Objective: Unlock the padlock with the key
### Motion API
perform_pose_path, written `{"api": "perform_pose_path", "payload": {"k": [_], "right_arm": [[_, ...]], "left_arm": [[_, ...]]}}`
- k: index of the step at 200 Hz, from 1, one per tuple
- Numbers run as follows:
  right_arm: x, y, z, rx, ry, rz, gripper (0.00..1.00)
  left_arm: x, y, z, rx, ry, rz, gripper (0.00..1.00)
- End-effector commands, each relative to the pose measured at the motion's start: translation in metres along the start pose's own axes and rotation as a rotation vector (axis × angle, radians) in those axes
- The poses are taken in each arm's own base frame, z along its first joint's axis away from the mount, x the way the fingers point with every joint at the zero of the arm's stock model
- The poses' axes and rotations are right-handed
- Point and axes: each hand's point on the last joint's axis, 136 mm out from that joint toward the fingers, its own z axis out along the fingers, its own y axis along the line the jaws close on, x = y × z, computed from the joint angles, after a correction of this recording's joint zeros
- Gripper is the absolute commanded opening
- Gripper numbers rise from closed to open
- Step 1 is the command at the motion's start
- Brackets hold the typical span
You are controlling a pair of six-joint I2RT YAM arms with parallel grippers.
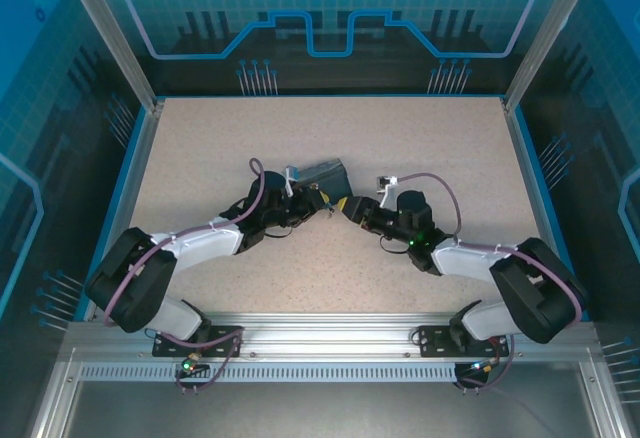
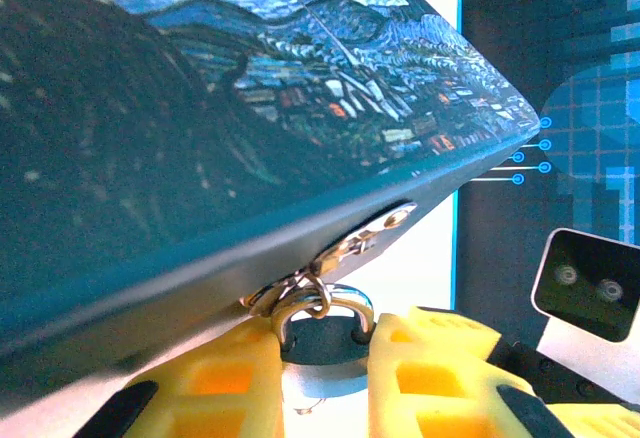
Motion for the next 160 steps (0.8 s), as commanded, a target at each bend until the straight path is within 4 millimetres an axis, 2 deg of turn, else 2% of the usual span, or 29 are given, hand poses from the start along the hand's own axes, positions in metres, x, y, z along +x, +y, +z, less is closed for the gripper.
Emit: {"api": "perform_pose_path", "payload": {"k": [1,18,69,102,160], "right_arm": [[0.014,-0.017,-0.01,0.061,0.054,-0.208,0.48],[0.016,-0.022,-0.016,0.075,0.052,-0.308,0.49],[0.025,-0.005,-0.009,-0.044,0.099,-0.507,0.49],[0.021,0.005,0.003,-0.099,0.099,-0.534,0.48],[0.021,0.001,0.019,-0.09,0.117,-0.524,0.43]], "left_arm": [[-0.005,-0.025,-0.009,0.078,-0.005,0.018,0.0],[-0.005,-0.025,-0.01,0.076,-0.005,0.015,0.0],[-0.004,-0.027,-0.011,0.085,-0.001,-0.002,0.0],[-0.004,-0.03,-0.011,0.094,0.005,-0.016,0.0],[-0.003,-0.031,-0.01,0.099,0.01,-0.016,0.0]]}}
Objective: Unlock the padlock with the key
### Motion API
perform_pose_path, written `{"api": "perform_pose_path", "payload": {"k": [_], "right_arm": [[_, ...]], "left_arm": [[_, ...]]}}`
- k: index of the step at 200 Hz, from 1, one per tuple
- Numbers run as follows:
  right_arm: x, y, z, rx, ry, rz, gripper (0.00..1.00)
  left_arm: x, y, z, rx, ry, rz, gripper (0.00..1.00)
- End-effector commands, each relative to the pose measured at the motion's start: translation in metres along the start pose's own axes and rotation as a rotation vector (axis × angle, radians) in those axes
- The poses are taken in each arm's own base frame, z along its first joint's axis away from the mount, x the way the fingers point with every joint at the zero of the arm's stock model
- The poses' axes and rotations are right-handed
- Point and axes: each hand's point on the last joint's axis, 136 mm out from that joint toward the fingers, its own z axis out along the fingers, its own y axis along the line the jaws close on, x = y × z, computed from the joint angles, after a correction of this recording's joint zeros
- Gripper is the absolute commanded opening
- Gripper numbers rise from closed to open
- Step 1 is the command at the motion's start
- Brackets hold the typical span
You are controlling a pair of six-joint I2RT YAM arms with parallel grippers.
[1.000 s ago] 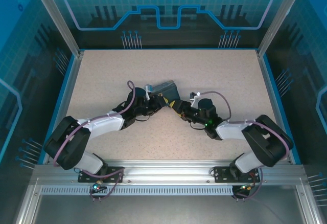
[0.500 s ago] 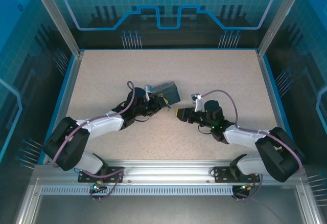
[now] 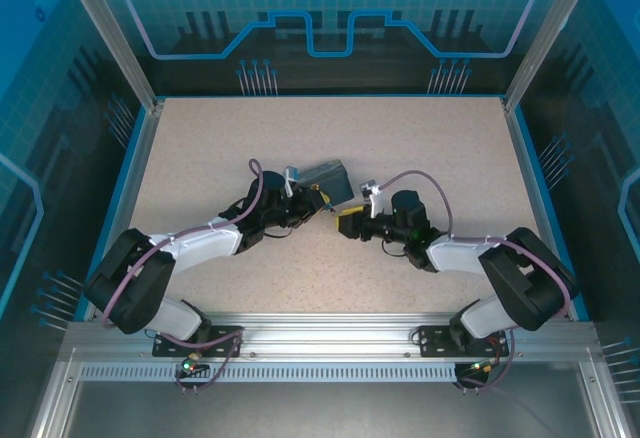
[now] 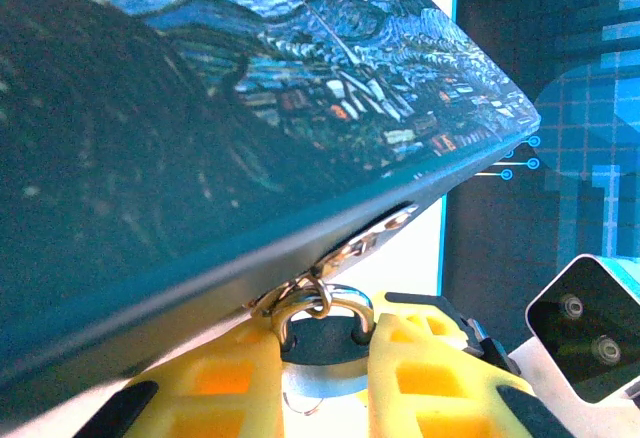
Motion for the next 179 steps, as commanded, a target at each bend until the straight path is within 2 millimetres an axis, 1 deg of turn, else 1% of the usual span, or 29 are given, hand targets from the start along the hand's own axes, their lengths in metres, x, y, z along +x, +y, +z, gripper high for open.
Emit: {"api": "perform_pose_path", "payload": {"k": [1,24,54,93,108,145,165,179], "right_arm": [[-0.012,0.009,0.007,-0.035,-0.026,-0.045,0.43],[-0.012,0.009,0.014,-0.048,-0.009,-0.037,0.39],[-0.013,0.009,0.017,-0.057,-0.012,-0.027,0.34],[-0.016,0.01,0.019,-0.065,-0.016,-0.024,0.13],[-0.018,0.012,0.019,-0.082,-0.024,-0.014,0.08],[-0.026,0.024,0.018,-0.148,-0.056,0.012,0.01],[-0.026,0.027,0.017,-0.156,-0.058,0.022,0.0],[-0.025,0.026,0.016,-0.15,-0.065,0.04,0.0]], "left_arm": [[-0.005,-0.028,-0.008,0.088,-0.008,0.018,0.0],[-0.005,-0.027,-0.007,0.087,-0.007,0.016,0.0],[-0.005,-0.028,-0.007,0.09,-0.004,0.013,0.0],[-0.005,-0.029,-0.007,0.092,-0.003,0.013,0.0],[-0.004,-0.029,-0.007,0.092,0.0,0.016,0.0],[-0.004,-0.025,-0.005,0.084,0.001,0.012,0.0],[-0.003,-0.023,-0.003,0.085,0.006,0.01,0.0],[-0.003,-0.023,-0.003,0.084,0.005,0.009,0.0]]}}
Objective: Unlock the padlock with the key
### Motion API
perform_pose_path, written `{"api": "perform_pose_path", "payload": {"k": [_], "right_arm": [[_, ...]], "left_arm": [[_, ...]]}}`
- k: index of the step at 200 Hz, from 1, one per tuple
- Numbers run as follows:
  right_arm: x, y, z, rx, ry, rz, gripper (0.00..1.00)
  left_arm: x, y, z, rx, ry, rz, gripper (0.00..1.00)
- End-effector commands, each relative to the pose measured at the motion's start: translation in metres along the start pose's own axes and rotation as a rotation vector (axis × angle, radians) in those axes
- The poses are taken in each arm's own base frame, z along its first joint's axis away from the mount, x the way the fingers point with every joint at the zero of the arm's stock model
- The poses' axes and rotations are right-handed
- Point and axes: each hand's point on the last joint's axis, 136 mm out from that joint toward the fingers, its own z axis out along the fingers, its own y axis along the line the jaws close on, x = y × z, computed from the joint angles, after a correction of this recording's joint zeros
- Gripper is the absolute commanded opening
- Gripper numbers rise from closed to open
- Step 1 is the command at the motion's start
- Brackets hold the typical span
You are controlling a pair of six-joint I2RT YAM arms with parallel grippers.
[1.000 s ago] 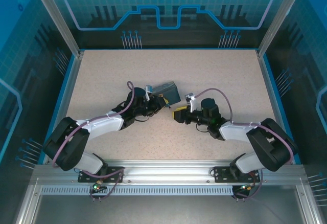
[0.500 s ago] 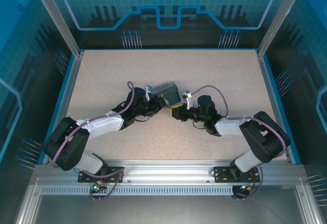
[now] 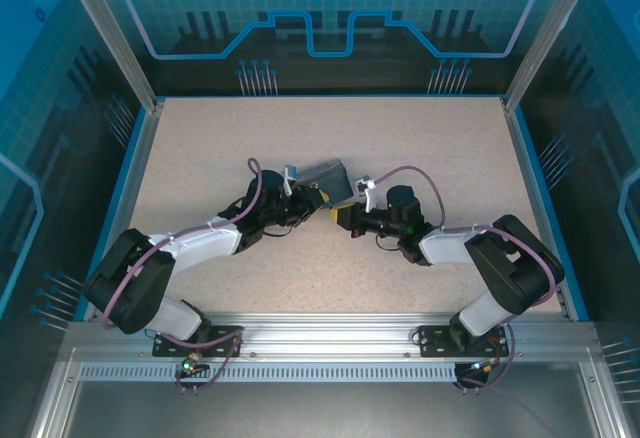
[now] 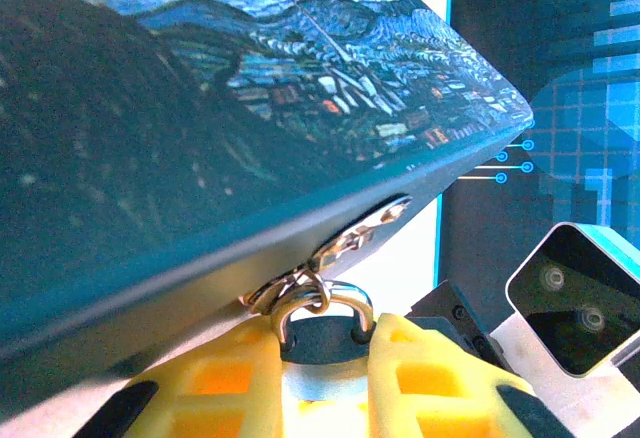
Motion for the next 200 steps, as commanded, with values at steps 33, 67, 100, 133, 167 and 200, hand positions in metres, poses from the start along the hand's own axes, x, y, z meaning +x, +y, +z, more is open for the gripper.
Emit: {"api": "perform_pose_path", "payload": {"k": [33,67,100,133,167,200], "right_arm": [[-0.015,0.022,0.004,-0.087,-0.034,0.084,0.0],[-0.006,0.025,0.01,-0.076,0.002,0.124,0.0],[-0.001,0.018,0.012,-0.049,0.008,0.135,0.0],[0.006,0.012,0.015,-0.018,0.038,0.159,0.0],[0.019,-0.006,0.015,0.057,0.055,0.225,0.0],[0.026,-0.014,0.013,0.078,0.042,0.254,0.0]], "left_arm": [[0.0,-0.017,0.001,0.067,0.011,0.005,0.09],[0.0,-0.015,0.004,0.064,0.011,0.002,0.22],[0.0,-0.01,0.005,0.053,0.008,-0.002,0.33],[0.001,-0.001,0.007,0.027,0.002,-0.005,0.4],[0.003,0.007,0.012,0.013,0.005,-0.014,0.42],[0.006,0.021,0.016,-0.025,0.01,-0.023,0.47]]}}
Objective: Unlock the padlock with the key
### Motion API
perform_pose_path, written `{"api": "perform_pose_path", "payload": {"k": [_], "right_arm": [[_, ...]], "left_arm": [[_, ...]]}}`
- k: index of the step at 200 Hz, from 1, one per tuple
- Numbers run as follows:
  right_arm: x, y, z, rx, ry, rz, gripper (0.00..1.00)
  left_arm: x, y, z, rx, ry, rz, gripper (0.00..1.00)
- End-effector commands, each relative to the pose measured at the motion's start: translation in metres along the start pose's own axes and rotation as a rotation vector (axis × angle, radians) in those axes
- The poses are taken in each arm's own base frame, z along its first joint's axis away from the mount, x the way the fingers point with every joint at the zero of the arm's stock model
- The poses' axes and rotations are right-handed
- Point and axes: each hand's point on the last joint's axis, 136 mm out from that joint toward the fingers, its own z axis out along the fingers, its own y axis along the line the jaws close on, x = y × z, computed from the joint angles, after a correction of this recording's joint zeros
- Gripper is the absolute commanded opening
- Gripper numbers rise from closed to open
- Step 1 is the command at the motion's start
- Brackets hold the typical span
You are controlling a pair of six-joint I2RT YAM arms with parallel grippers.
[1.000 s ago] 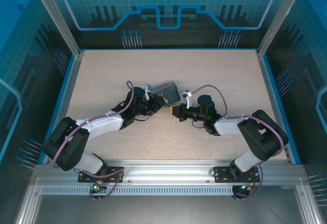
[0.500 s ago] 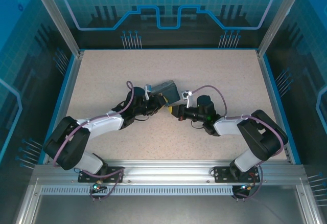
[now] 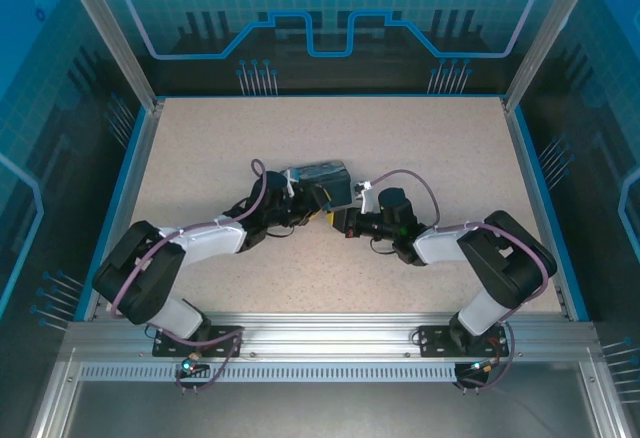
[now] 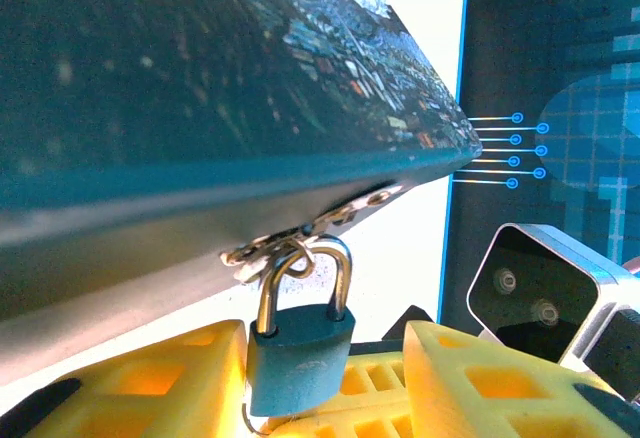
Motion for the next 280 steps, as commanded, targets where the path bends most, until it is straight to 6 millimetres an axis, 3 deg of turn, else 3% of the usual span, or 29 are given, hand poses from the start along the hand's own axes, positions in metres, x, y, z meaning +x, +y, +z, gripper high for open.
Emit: {"api": "perform_pose_path", "payload": {"k": [1,78,138,185,220,280], "right_arm": [[0.006,-0.005,0.002,0.016,-0.007,0.027,0.0],[0.008,-0.005,0.003,0.025,0.012,0.027,0.0],[0.036,-0.042,-0.002,0.18,0.099,0.178,0.0],[0.035,-0.046,-0.003,0.144,0.082,0.196,0.0],[0.034,-0.047,-0.006,0.149,0.077,0.211,0.0],[0.037,-0.048,-0.002,0.126,0.081,0.266,0.0]], "left_arm": [[0.004,0.008,0.004,-0.005,0.002,0.007,0.47],[0.012,0.01,0.02,-0.008,0.032,0.005,0.48],[0.016,0.025,0.023,-0.041,0.03,-0.019,0.49],[0.022,0.033,0.027,-0.062,0.033,-0.042,0.55],[0.025,0.039,0.023,-0.087,-0.01,-0.051,0.56],[0.023,0.049,-0.002,-0.145,-0.095,-0.045,0.58]]}}
